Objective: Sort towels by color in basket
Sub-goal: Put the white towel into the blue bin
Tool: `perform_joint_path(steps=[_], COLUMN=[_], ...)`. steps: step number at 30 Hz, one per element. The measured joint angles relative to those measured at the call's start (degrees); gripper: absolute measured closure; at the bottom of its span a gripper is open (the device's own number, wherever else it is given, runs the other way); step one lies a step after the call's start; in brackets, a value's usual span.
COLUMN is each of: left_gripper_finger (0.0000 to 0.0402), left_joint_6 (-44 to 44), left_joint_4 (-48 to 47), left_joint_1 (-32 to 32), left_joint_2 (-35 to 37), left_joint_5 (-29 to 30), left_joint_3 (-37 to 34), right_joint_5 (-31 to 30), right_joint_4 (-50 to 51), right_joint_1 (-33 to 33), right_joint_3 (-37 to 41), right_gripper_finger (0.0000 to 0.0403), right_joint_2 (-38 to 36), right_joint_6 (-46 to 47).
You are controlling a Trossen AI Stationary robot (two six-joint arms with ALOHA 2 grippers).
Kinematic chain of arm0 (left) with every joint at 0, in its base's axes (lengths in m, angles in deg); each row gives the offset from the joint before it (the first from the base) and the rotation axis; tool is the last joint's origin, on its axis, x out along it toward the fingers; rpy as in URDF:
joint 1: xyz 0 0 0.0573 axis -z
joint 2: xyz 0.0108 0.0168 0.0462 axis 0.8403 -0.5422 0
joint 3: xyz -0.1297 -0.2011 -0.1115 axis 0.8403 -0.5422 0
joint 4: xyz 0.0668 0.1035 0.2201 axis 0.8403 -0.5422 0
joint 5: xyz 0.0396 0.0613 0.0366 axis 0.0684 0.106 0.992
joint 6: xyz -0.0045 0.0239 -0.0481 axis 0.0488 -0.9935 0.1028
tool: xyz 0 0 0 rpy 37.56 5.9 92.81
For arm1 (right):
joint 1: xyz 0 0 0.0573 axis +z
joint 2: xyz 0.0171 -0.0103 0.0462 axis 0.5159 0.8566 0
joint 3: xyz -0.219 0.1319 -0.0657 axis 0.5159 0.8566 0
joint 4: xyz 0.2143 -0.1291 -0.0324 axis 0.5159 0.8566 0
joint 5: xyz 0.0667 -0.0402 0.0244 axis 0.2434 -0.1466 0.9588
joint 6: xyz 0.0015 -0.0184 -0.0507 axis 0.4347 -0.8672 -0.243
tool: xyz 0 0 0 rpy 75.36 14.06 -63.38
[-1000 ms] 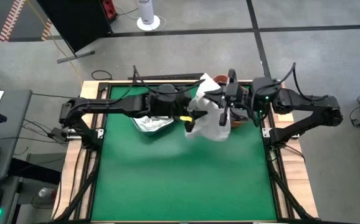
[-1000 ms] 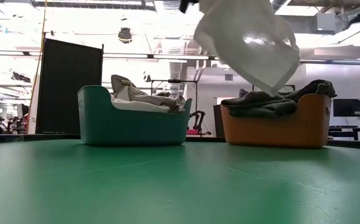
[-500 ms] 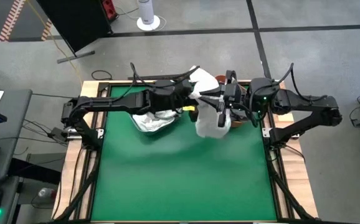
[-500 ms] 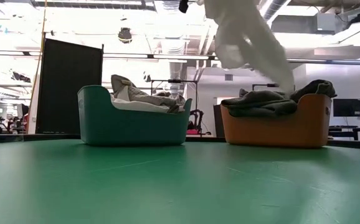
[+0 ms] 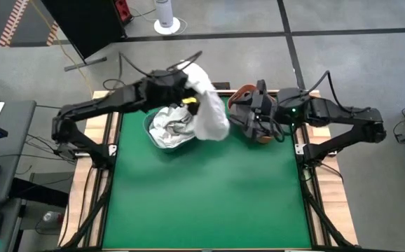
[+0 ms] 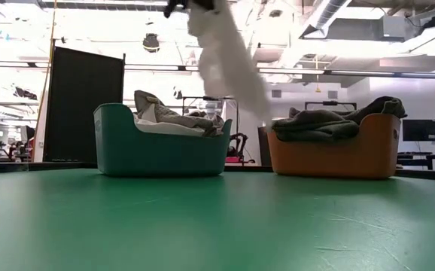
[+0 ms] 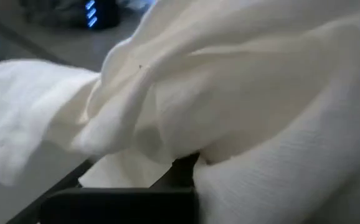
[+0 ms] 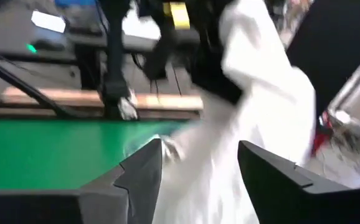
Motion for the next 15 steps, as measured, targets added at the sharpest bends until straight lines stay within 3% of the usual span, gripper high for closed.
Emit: perform_joint_path(steps=[5,11,15], left_gripper_finger=[0.0401,0.0401,0.0401], left_joint_6=[0.6,-1.5,-0.3], left_joint_4=[-13.7,-15.9,-24.1], left_joint_1=[-4.0,-5.7,-7.5], left_joint_2=[2.8,2.7,2.6], left_joint_5=[3.6,5.1,6.9], left_joint_3=[-0.3,-5.4,-8.1], right_joint_5=[-0.4,-0.4,-0.5], right_joint_4=[4.6,6.3,9.8], right_joint_1=[-2.3,-3.9,-3.8], right_joint_3=[0.0,0.0,0.0], right_gripper_finger=[0.0163,0.0163,0.0163], right_joint_2=[0.0,0.2,0.2], right_joint_6=[4.0,6.2,8.8])
